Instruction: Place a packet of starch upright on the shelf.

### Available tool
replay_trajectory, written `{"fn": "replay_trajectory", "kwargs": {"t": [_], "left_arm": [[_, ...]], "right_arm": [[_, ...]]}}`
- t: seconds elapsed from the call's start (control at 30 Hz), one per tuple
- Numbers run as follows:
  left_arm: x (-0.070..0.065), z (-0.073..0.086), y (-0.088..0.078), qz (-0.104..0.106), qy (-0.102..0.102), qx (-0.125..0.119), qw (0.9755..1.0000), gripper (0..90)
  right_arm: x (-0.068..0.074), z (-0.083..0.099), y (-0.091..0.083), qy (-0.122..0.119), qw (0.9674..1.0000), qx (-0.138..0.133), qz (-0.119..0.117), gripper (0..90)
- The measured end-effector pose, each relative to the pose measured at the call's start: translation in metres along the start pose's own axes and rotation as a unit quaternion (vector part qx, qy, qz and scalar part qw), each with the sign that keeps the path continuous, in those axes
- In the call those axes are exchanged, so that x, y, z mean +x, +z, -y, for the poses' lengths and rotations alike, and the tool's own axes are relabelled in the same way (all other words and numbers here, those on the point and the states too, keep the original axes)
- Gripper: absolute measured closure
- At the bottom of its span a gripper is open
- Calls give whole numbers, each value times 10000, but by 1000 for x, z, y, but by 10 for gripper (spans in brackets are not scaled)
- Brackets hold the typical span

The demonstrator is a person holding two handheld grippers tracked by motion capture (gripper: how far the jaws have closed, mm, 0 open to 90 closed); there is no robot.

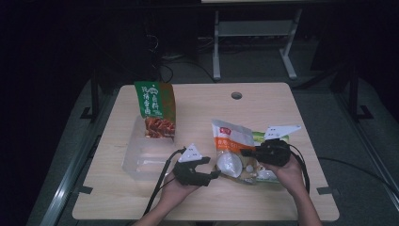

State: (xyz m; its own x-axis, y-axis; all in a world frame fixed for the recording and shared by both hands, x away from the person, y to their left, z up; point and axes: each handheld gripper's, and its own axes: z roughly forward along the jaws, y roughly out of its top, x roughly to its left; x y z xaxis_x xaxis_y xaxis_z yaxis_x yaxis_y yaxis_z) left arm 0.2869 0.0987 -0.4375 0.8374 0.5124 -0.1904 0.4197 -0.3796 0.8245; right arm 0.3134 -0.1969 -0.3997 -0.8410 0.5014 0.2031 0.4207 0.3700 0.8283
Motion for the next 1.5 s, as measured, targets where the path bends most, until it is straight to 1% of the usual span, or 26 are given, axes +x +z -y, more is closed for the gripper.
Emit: {"fn": "replay_trajectory", "kwargs": {"t": [0.03,0.07,0.1,0.13,0.2,0.23,0.27,0.33,0.5,0.57,0.67,0.73,0.77,0.8,0.87,0.93,0.97,1.07,1.1,1.2,1.33,1.37,1.4,1.43,1.47,1.5], "left_arm": [[0,0,0,0,0,0,10000,357],[2,-1,3,9,-90,0,10000,357],[5,-2,6,-28,-104,31,9999,361],[7,-3,8,-30,-135,14,9999,367],[8,-3,9,-24,-170,27,9998,386],[11,-4,13,13,-255,16,9997,398],[11,-4,13,13,-255,16,9997,411],[16,-6,19,81,-350,1,9994,446],[19,-8,24,224,-431,-52,9988,541],[20,-9,26,335,-487,-77,9982,559],[20,-11,28,515,-540,-118,9971,642],[20,-12,28,545,-533,-102,9970,692],[21,-12,28,607,-616,-137,9962,750],[21,-12,28,606,-639,-146,9960,791],[20,-12,28,582,-682,-173,9958,842],[20,-13,27,527,-632,-196,9964,861],[18,-14,26,428,-579,-209,9972,888],[14,-14,24,261,-440,-188,9985,896],[14,-14,24,261,-440,-188,9985,897],[12,-13,20,108,-362,-202,9991,900],[12,-14,17,-12,-313,-218,9993,900],[11,-14,15,-112,-291,-228,9993,900],[11,-14,15,-112,-291,-228,9993,900],[11,-14,14,-204,-265,-212,9992,900],[11,-13,13,-271,-211,-195,9992,900],[12,-12,12,-250,-261,-239,9991,900]], "right_arm": [[0,0,0,0,10000,0,0,897],[2,0,0,-5,10000,7,-8,897],[3,-1,0,-92,10000,9,3,897],[4,-1,0,-103,9999,19,27,897],[4,-1,0,-125,9999,16,24,897],[4,-1,0,-162,9999,5,-9,897],[4,-1,0,-162,9999,5,-9,897],[6,-2,0,-241,9997,2,-5,896],[7,-2,0,-272,9996,-8,-18,897],[7,-2,0,-313,9995,4,-8,896],[7,-2,1,-340,9994,21,29,896],[7,-2,1,-352,9994,28,35,896],[8,-3,1,-347,9994,39,31,896],[8,-3,1,-344,9994,41,36,896],[8,-3,2,-350,9994,46,44,895],[8,-3,2,-358,9993,48,49,894],[8,-3,3,-346,9994,29,68,892],[8,-4,4,-298,9995,33,114,888],[8,-4,5,-282,9995,27,148,885],[8,-5,6,-228,9995,18,199,883],[8,-7,7,-204,9995,-1,224,884],[10,-9,9,-207,9995,17,240,884],[10,-9,9,-207,9995,17,240,884],[11,-10,11,-252,9992,103,303,880],[11,-10,12,-222,9992,126,292,879],[11,-10,12,-211,9994,101,249,879]]}}
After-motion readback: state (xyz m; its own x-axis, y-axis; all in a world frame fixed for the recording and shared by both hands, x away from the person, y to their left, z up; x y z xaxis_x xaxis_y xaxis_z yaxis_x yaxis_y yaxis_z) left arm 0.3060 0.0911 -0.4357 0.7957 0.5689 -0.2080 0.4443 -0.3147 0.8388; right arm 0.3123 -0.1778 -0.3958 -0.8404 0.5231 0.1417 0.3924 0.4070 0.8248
